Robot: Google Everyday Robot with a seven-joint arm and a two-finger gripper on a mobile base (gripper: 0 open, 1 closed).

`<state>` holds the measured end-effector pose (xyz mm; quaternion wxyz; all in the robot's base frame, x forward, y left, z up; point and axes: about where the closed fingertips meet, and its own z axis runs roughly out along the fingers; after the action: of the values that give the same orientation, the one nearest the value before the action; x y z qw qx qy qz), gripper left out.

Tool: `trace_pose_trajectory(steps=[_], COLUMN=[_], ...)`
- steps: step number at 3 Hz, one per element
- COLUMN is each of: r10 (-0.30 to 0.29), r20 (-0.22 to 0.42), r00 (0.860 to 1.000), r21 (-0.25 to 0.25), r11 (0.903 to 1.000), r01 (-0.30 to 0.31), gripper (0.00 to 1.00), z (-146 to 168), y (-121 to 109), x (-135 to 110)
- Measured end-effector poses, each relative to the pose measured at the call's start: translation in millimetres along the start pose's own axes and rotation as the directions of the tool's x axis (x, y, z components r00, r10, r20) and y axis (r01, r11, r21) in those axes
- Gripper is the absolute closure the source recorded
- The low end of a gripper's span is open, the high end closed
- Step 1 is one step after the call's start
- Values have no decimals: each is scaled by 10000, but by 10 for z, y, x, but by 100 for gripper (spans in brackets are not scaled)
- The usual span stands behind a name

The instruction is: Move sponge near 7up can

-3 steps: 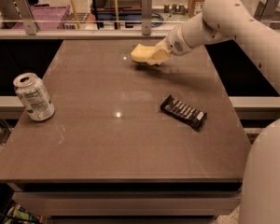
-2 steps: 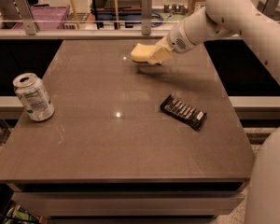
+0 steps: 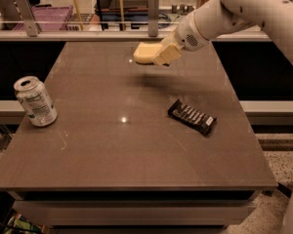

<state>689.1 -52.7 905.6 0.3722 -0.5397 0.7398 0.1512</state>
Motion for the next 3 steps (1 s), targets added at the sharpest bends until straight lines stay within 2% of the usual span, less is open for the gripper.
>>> trace_pose_trajectory(steps=[1, 2, 3], r10=[-562, -735, -589], r20=[323, 662, 1023], r00=[9979, 9951, 9930], r21=[10, -17, -60], r11=[9984, 9973, 9982], r01=[562, 738, 598], gripper=[100, 100, 100], z=[-49, 81, 244], y=[320, 603, 925], x=[-169, -227, -250])
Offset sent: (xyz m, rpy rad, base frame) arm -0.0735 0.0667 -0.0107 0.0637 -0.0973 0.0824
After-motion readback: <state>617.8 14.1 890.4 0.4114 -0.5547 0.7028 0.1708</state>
